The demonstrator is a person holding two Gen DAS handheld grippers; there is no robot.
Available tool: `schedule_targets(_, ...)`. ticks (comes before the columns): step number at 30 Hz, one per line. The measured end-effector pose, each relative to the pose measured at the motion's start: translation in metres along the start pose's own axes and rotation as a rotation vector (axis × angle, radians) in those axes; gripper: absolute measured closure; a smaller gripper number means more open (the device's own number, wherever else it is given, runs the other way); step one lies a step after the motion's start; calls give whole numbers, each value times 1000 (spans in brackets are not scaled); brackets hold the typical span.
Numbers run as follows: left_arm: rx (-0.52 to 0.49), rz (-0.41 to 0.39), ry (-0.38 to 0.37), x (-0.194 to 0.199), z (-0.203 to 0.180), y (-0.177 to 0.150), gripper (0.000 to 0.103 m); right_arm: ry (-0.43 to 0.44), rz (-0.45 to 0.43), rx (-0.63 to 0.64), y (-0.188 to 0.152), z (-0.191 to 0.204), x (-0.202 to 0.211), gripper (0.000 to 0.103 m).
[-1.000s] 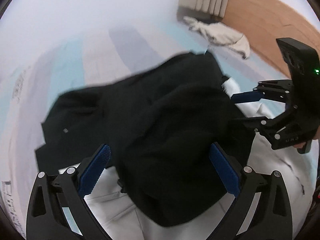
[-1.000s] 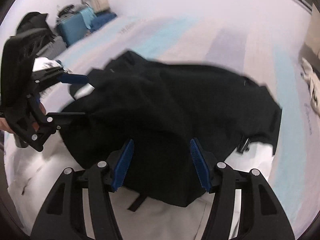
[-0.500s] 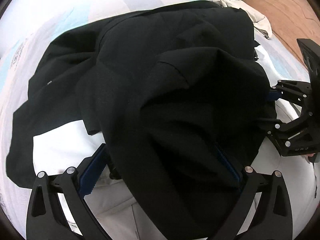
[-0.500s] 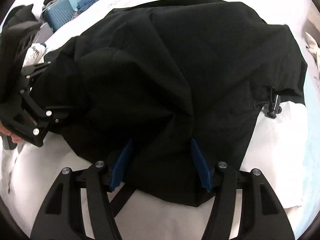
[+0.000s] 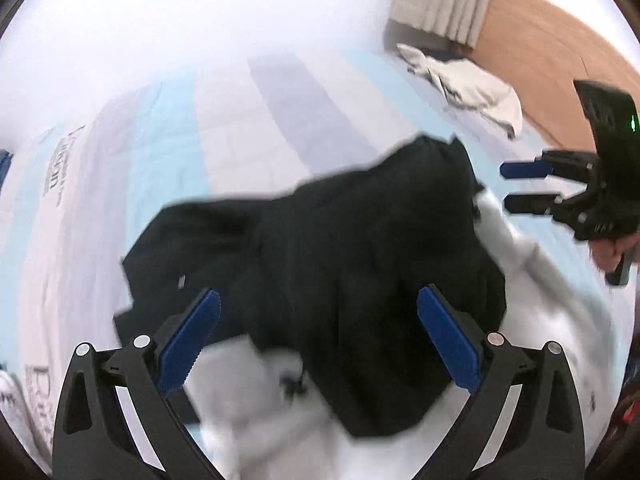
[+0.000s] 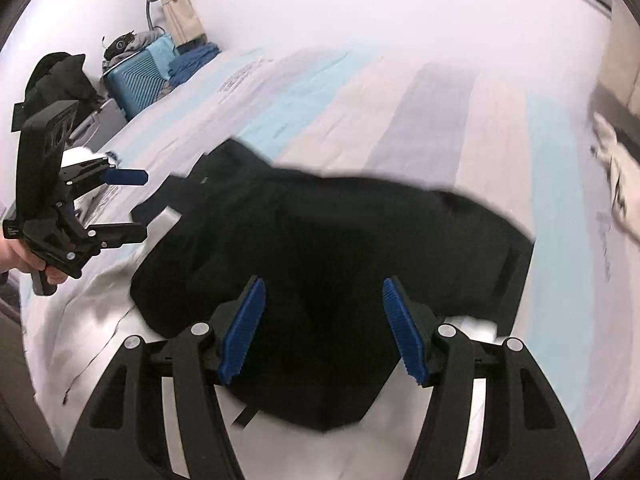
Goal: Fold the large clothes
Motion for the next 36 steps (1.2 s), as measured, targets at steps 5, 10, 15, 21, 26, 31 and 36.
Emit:
schedule_targets(5, 20, 32, -24, -58, -9, 39, 6, -16, 42, -33, 21, -25, -50, 44)
schedule_targets(10, 33, 111, -1, -116, 1, 55, 7, -14, 110, -75, 17, -47, -93, 47)
schedule_targets(15, 53, 149, 22, -156, 20, 64, 6, -12, 155, -118, 17, -66, -130, 48)
schedule_targets(21, 26, 137, 58, -179, 30, 79, 5, -39, 188, -149, 14, -84, -162, 49)
schedule_targets(26, 17, 151, 88, -200, 39, 83, 5, -52, 212, -152, 12, -90, -185, 48)
schedule_targets(31, 1, 139, 102, -208, 43, 83, 5, -58, 220, -144, 9, -91, -196, 48)
schedule_targets(36, -35, 61, 137, -179, 35, 90, 9, -56, 130, -167, 17, -87, -161, 48)
Point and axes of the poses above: each gripper's, at about its wrist camera, not at the fingertips, and x roughly against the way its jaws point, z to its left, y to its top, the point moved 7 cm from there along -x, roughly the way its jaws point, and after that the axes turned 13 degrees about x, right-handed, at the moved point
